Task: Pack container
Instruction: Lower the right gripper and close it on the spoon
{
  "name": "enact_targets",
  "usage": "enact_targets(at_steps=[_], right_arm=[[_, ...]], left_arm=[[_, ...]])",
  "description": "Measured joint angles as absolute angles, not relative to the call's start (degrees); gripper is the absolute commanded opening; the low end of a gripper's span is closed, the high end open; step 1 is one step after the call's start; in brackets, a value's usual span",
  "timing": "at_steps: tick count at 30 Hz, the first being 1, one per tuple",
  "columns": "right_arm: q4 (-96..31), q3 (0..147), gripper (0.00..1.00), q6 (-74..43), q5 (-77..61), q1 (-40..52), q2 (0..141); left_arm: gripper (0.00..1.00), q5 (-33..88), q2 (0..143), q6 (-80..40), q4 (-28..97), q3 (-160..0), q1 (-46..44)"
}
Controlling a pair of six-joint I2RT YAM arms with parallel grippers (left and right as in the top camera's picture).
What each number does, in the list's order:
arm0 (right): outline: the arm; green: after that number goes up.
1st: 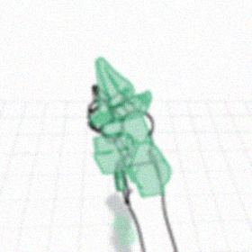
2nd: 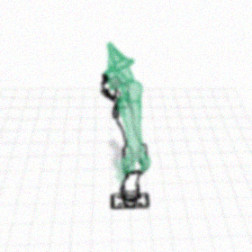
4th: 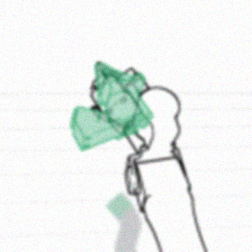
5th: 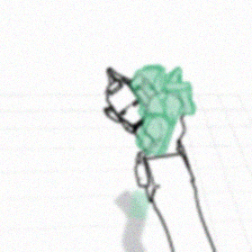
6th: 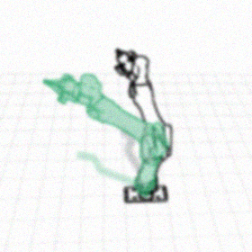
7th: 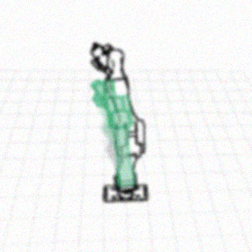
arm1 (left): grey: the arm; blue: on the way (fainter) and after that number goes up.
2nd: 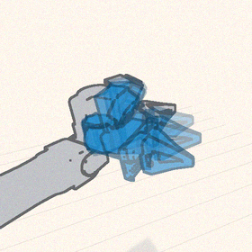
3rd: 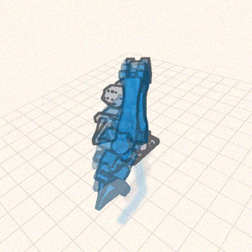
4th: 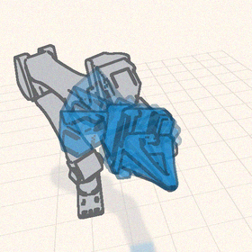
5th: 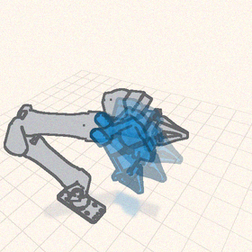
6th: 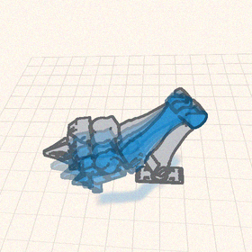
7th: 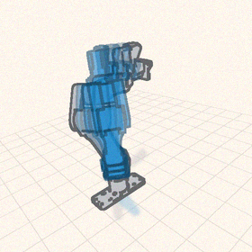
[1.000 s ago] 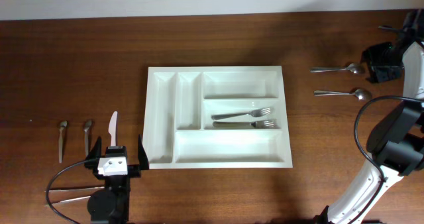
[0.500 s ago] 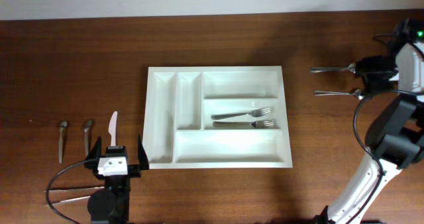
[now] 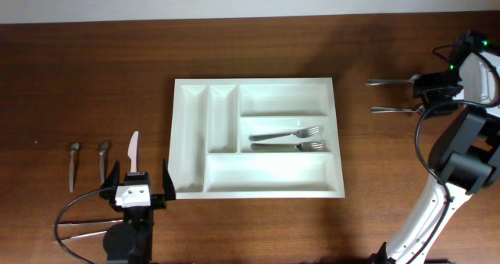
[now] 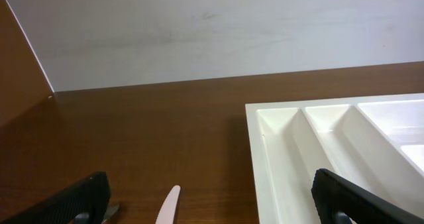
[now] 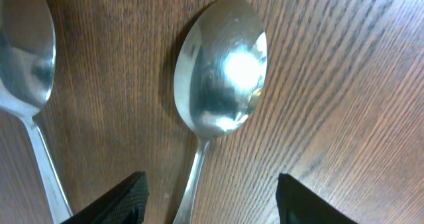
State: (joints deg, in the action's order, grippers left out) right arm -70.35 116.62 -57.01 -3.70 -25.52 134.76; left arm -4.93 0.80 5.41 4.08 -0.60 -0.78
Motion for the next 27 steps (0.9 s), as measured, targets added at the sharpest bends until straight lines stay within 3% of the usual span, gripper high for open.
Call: enact_targets(at_steps=[27], right_arm=[[-71.0, 116.6, 0.68, -58.3, -2.8, -23.7, 138.8]], left_arm=[[0.99, -4.9, 0.8, 5.4, 4.1, -0.6, -0.8]])
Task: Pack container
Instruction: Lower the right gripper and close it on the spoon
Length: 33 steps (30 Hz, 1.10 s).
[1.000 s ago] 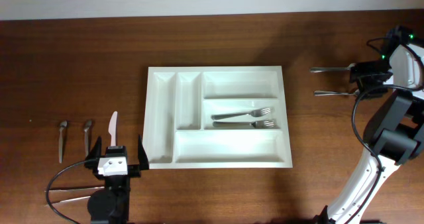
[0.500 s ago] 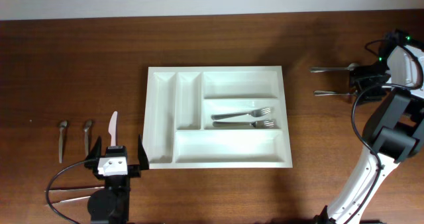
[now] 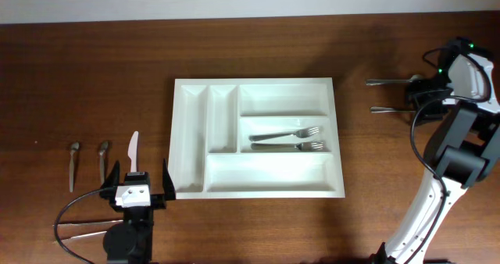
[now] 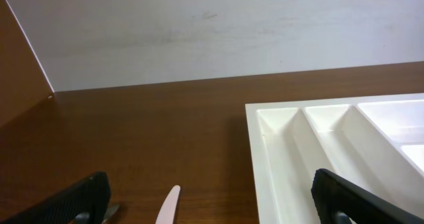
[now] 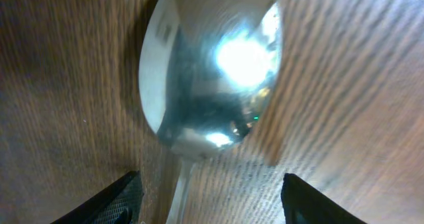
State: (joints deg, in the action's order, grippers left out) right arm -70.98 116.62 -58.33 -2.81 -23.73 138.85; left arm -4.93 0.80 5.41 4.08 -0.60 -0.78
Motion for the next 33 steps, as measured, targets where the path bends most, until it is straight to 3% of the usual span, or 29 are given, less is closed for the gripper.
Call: enact_targets(at_steps=[25, 33], right_arm=[[-70.7, 116.1, 0.72, -58.5, -1.3, -23.1, 139.0], [-70.2, 116.0, 0.51, -58.5, -1.3, -23.1, 139.0]], left_arm=[[0.99, -5.0, 0.8, 5.4, 4.1, -0.6, -0.8], [0.99, -4.9, 0.8, 5.4, 4.1, -0.6, -0.8]])
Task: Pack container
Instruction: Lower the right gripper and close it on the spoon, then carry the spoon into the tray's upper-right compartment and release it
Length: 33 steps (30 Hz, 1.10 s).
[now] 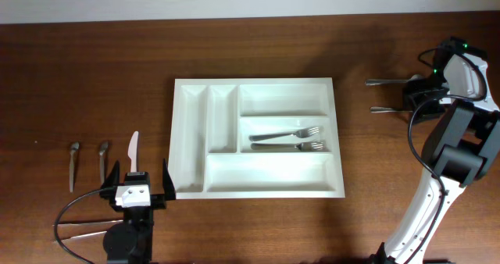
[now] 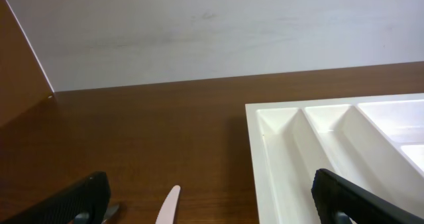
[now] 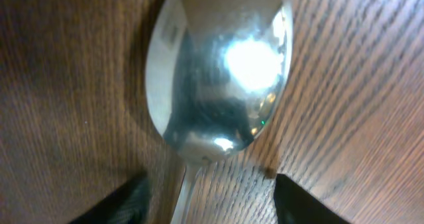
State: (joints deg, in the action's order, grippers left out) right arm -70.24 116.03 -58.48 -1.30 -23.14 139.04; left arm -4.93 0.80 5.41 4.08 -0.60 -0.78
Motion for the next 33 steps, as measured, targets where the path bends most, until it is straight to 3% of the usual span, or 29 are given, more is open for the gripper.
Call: enact_targets(at_steps=[15, 22, 33], right_arm=[[-70.3, 115.9, 0.13, -58.4, -1.1, -23.1, 139.0], [-70.1, 115.8, 0.05, -58.4, -0.9, -23.1, 139.0], [-71.8, 116.0, 0.04, -58.5, -1.0, -23.1, 139.0]], left_arm=[[0.99, -4.9, 0.8, 5.4, 4.1, -0.6, -0.8], [0.99, -5.0, 0.8, 5.4, 4.1, -0.6, -0.8], [0.99, -4.9, 0.8, 5.4, 4.1, -0.6, -0.8]])
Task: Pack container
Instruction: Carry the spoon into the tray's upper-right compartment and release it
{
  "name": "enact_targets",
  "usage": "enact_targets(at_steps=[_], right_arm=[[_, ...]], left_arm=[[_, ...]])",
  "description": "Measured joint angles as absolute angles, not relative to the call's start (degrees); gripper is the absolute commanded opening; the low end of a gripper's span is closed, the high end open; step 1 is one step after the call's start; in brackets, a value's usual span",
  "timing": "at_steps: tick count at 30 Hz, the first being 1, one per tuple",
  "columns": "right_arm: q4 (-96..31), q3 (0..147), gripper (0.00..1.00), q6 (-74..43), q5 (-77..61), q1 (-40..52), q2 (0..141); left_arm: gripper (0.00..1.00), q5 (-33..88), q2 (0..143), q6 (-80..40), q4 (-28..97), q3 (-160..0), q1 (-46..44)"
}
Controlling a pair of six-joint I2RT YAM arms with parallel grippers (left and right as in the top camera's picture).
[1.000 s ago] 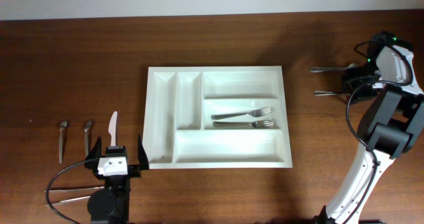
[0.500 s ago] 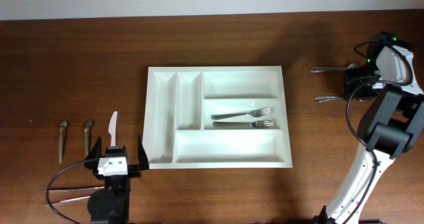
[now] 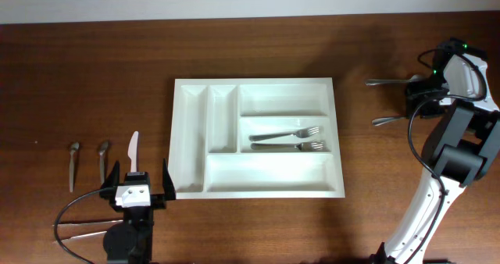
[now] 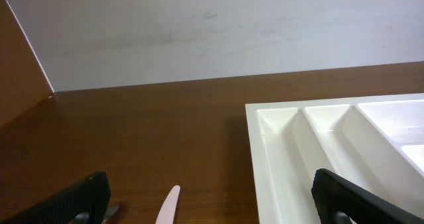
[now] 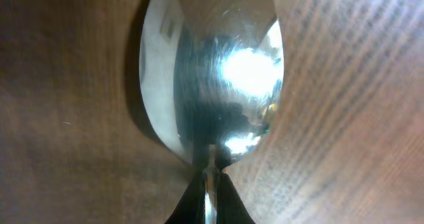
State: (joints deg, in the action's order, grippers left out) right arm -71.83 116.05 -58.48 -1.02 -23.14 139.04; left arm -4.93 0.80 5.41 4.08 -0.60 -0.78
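A white cutlery tray (image 3: 337, 139) lies mid-table with two forks (image 3: 286, 140) in its middle right compartment. At the far right my right gripper (image 3: 412, 108) is shut on the neck of a metal spoon (image 3: 388, 120), whose handle slants toward the tray. In the right wrist view the spoon's bowl (image 5: 212, 71) fills the frame, and the fingers (image 5: 192, 204) pinch its neck right at the wood. My left gripper (image 3: 139, 180) stands open at the front left, with a white knife (image 3: 133, 149) just beyond it. That knife's tip (image 4: 167, 207) shows between the fingers, untouched.
A second spoon (image 3: 387, 82) lies beyond the held one at the right. Two small spoons (image 3: 73, 164) (image 3: 102, 156) lie left of the knife, and more metal cutlery (image 3: 78, 231) sits by the front left edge. The tray's near left corner (image 4: 265, 128) is close to the left gripper.
My right gripper's fingers stood apart on either side of the spoon's neck and are now shut on it. The spoon's handle has swung toward the table's front. The left arm has not moved.
My right gripper was open over two spoons at the far right. Then it was closer, over one spoon only, then with its fingers astride that spoon's neck. Now it is shut on the neck. The left gripper stayed open by the white knife throughout.
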Motion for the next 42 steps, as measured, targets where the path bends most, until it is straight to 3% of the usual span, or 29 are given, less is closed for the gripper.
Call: enact_targets(at_steps=[10, 20, 33, 42], right_arm=[[-81.2, 129.6, 0.04, -58.5, -4.8, -21.8, 139.6], [-88.9, 147.0, 0.04, -59.0, -6.7, -11.1, 139.6], [-89.6, 148.7, 0.07, -78.8, -7.9, 9.2, 139.7], [-90.3, 148.7, 0.13, -90.0, -3.3, 18.3, 139.7]], left_arm=[[0.99, -5.0, 0.8, 5.4, 4.1, -0.6, -0.8], [0.99, -4.9, 0.8, 5.4, 4.1, -0.6, -0.8], [0.99, -4.9, 0.8, 5.4, 4.1, -0.6, -0.8], [0.99, -5.0, 0.8, 5.4, 4.1, -0.6, -0.8]])
